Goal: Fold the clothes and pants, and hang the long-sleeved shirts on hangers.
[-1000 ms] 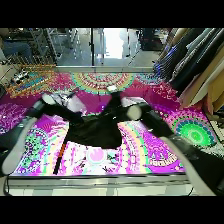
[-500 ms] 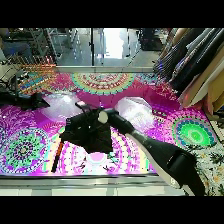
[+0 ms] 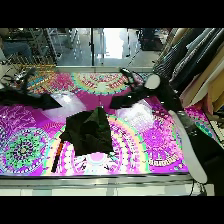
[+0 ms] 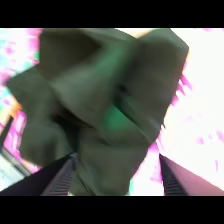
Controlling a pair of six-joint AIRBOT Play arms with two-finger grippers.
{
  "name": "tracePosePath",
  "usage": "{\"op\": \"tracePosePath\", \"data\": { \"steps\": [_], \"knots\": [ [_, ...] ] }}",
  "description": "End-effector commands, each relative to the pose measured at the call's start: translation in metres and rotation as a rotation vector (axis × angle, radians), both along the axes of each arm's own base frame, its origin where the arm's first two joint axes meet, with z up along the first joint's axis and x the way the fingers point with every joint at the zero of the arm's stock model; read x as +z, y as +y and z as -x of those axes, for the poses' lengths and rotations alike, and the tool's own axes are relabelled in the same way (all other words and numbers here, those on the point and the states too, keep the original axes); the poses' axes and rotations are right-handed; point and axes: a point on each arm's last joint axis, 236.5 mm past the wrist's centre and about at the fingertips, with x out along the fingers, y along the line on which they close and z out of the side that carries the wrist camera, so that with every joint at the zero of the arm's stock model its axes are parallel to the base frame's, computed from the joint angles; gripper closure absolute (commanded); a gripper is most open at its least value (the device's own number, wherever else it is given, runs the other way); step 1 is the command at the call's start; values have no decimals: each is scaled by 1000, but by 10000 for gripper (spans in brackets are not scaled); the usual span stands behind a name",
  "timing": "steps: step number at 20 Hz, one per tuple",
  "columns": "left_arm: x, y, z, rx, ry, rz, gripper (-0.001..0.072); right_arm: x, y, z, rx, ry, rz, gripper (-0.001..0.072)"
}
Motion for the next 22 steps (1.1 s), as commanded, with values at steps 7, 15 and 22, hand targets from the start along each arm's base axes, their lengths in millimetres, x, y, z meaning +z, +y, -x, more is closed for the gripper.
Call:
{"op": "tracePosePath", "data": {
  "steps": [7, 15, 22],
  "knots": [
    [-160, -105, 48, -471, 231, -195, 695, -134, 4, 43, -128, 352, -154, 27],
    [-215, -66, 34, -360, 378, -215, 696, -175, 61, 44, -110, 473, -360, 9],
    [-202, -86, 29, -362, 348, -121, 696, -176, 126, 44, -88, 396, -470, 314]
  ]
}}
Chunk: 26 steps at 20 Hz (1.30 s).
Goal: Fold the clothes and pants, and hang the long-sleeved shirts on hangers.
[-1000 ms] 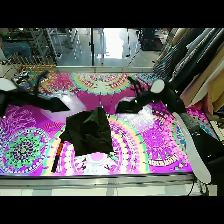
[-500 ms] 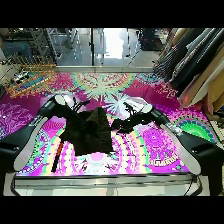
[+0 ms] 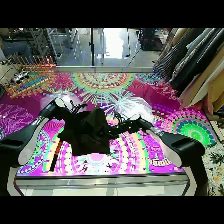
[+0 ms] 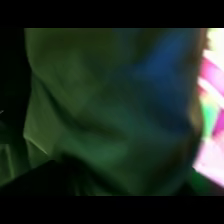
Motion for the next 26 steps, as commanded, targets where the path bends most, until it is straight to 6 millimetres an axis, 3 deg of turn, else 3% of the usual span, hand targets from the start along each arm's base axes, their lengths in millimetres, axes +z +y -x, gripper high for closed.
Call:
{"op": "tracePosePath", "data": {
  "steps": [1, 2, 4, 6, 7, 9, 13, 15, 17, 18, 20, 23, 24, 26],
  "knots": [
    [6, -4, -3, 13, -6, 35, 696, 3, 31, -15, -59, -74, -29, 594],
    [14, 0, -3, 22, -4, 36, 696, 11, 35, -22, -65, -103, -36, 693],
    [50, 15, -3, 53, -18, 38, 696, 33, 28, -38, -88, -139, -25, 696],
    [106, 37, -9, 109, -120, 45, 696, 55, -11, -52, -125, -166, 83, 696],
    [137, 51, -11, 155, -191, 46, 696, 66, -40, -58, -149, -180, 165, 696],
    [194, 79, -7, 236, -327, 43, 696, 105, -108, -66, -232, -217, 302, 695],
    [275, 124, 16, 359, -547, 19, 695, 231, -261, -60, -542, -342, 375, 695],
    [299, 131, 27, 390, -622, 9, 695, 285, -341, -37, -742, -409, 407, 695],
    [314, 128, 37, 402, -652, 15, 695, 314, -418, 2, -931, -424, 479, 695],
    [319, 123, 41, 397, -660, 22, 695, 317, -456, 27, -1019, -400, 530, 697],
    [324, 114, 46, 376, -674, 32, 695, 305, -518, 78, -1125, -347, 638, 697],
    [323, 112, 47, 364, -679, 32, 695, 248, -591, 166, -1361, -146, 745, 695],
    [323, 112, 47, 358, -683, 31, 695, 222, -600, 193, -1405, -92, 764, 695],
    [323, 112, 47, 345, -694, 30, 695, 162, -600, 241, -1380, 9, 848, 695]
  ]
}}
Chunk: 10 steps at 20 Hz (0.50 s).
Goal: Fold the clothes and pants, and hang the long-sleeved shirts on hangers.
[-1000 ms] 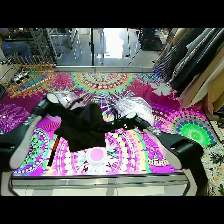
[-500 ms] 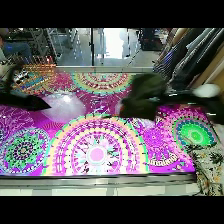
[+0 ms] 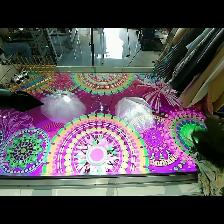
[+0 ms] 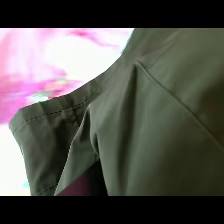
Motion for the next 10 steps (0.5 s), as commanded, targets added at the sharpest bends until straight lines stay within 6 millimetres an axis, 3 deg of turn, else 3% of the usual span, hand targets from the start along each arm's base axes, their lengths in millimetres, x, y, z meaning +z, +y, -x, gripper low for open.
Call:
{"op": "tracePosePath", "data": {
  "steps": [1, 4, 8, 9, 10],
  "knots": [
    [3, -1, 0, -19, -29, -13, 695, -88, -11, 95, -108, 181, 24, 695],
    [6, 0, -6, -1, -55, -8, 695, -147, -15, 132, -169, 268, 97, 695],
    [7, 0, -7, 2, -58, -7, 695, -176, -8, 154, -99, 370, 96, 691],
    [7, 0, -7, 2, -57, -7, 695, -178, -8, 162, -127, 399, 83, 592],
    [7, 0, -7, 2, -57, -7, 695, -180, -9, 168, -179, 417, 63, 355]
  ]
}}
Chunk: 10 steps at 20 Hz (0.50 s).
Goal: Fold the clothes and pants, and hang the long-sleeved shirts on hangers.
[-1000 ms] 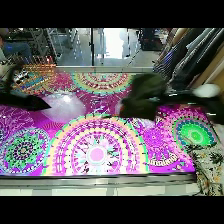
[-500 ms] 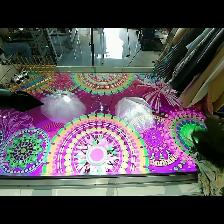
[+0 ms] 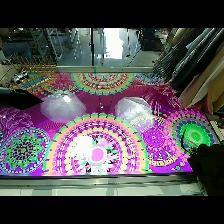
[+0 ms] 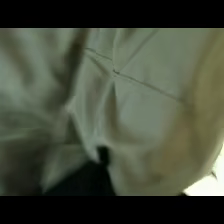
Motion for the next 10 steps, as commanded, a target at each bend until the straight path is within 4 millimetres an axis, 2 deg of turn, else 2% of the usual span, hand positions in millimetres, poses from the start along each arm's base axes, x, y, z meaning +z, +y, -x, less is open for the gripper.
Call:
{"op": "tracePosePath", "data": {
  "steps": [1, 2, 3, 5, 7, 9, 10],
  "knots": [
    [1, 0, -1, 1, -6, 0, 695, -17, 2, 31, -93, 100, -26, 162],
    [1, 0, -1, 0, -6, 0, 695, -12, 3, 36, -143, 109, -53, 101],
    [1, 0, -1, 1, -7, 0, 694, -3, 6, 38, -163, 111, -79, 100],
    [1, 0, -1, 2, -10, 0, 694, 29, 14, 37, -240, 89, -158, 88],
    [1, 0, -2, -23, -32, -19, 695, 65, 29, 34, -352, 72, -308, 79],
    [4, 2, -7, -12, -55, -21, 695, 102, 45, 22, -376, 61, -439, 75],
    [5, 5, -11, 4, -70, -32, 694, 120, 43, 7, -358, 26, -450, 75]
  ]
}}
